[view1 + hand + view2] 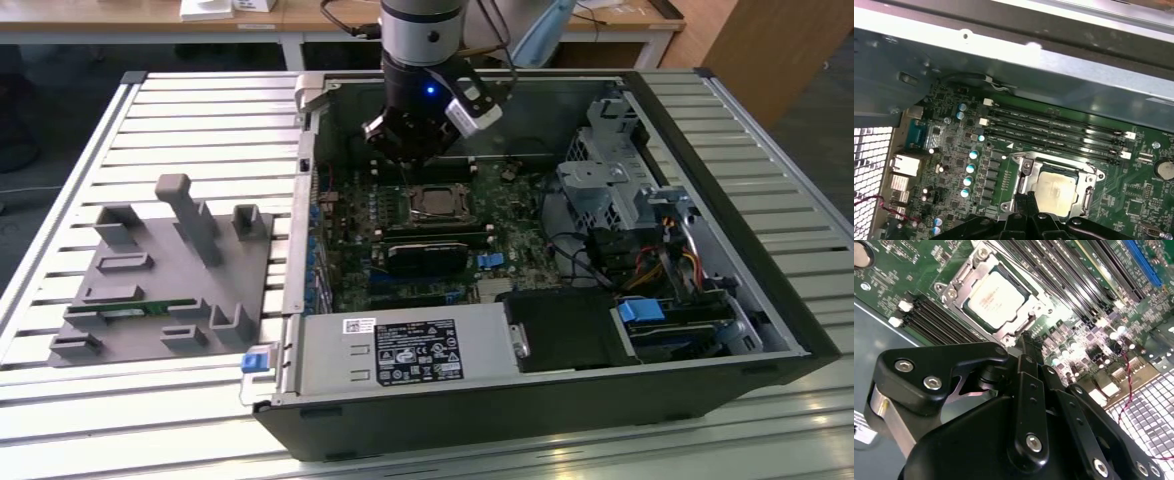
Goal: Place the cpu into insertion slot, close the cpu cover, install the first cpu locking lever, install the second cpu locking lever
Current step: 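Install the first cpu locking lever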
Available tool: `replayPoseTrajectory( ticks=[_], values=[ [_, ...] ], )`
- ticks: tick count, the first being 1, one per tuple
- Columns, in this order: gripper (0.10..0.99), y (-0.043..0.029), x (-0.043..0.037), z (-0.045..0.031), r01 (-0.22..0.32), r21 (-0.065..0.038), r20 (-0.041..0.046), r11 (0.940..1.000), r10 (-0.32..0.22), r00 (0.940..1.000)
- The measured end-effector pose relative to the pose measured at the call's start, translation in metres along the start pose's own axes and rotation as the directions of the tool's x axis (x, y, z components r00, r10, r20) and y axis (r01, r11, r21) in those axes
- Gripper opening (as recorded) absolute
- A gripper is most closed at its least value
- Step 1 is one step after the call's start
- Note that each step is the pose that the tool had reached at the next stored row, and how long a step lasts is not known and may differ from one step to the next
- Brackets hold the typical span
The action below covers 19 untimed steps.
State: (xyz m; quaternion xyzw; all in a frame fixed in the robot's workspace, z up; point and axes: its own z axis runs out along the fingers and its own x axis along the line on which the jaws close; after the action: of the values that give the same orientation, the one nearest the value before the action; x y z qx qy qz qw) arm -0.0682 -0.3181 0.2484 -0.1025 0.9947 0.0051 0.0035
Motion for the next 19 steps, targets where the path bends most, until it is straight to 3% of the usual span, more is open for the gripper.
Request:
replayPoseTrajectory(
  ticks=[5, 19],
  values=[
    [0.106, 0.0014, 0.0065, 0.0001, 0.000, 0.000, 0.0002, 1.0000, 0.000, 1.0000],
    [0.106, 0.0022, 0.0106, 0.0000, 0.000, 0.000, 0.0001, 1.0000, 0.000, 1.0000]
  ],
)
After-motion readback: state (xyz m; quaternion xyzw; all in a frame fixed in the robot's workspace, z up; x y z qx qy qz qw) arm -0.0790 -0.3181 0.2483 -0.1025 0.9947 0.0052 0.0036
